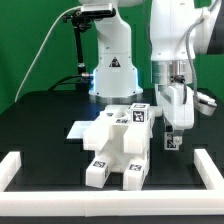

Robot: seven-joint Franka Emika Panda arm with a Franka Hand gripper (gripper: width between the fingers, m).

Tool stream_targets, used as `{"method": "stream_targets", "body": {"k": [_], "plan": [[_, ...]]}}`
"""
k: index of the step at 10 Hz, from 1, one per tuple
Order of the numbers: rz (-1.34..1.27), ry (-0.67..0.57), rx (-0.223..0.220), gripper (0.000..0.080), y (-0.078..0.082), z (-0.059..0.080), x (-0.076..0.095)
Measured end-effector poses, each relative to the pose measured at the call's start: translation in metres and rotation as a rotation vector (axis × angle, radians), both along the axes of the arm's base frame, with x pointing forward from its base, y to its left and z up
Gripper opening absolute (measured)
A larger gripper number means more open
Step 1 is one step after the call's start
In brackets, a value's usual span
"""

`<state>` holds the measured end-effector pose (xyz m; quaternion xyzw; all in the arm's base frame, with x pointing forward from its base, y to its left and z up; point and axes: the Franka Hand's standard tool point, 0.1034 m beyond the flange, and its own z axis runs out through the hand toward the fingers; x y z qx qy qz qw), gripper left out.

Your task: Assemble chair

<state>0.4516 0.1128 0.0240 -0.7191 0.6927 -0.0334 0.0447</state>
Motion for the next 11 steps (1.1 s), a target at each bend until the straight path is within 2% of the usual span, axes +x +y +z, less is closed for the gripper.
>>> {"method": "stream_targets", "body": {"k": [1,2,3,11], "plan": [[0.0,0.0,0.0,0.0529,0.0,0.0,0.0],[0.0,0.0,0.0,0.0346,0.0,-0.0001,-0.0001],[0.001,-0.002,-0.001,0.0276,-0.0001,0.0001,0.0003],[0.003,-0.002,-0.001,0.0278,-0.0001,0.0001,0.0003]]}}
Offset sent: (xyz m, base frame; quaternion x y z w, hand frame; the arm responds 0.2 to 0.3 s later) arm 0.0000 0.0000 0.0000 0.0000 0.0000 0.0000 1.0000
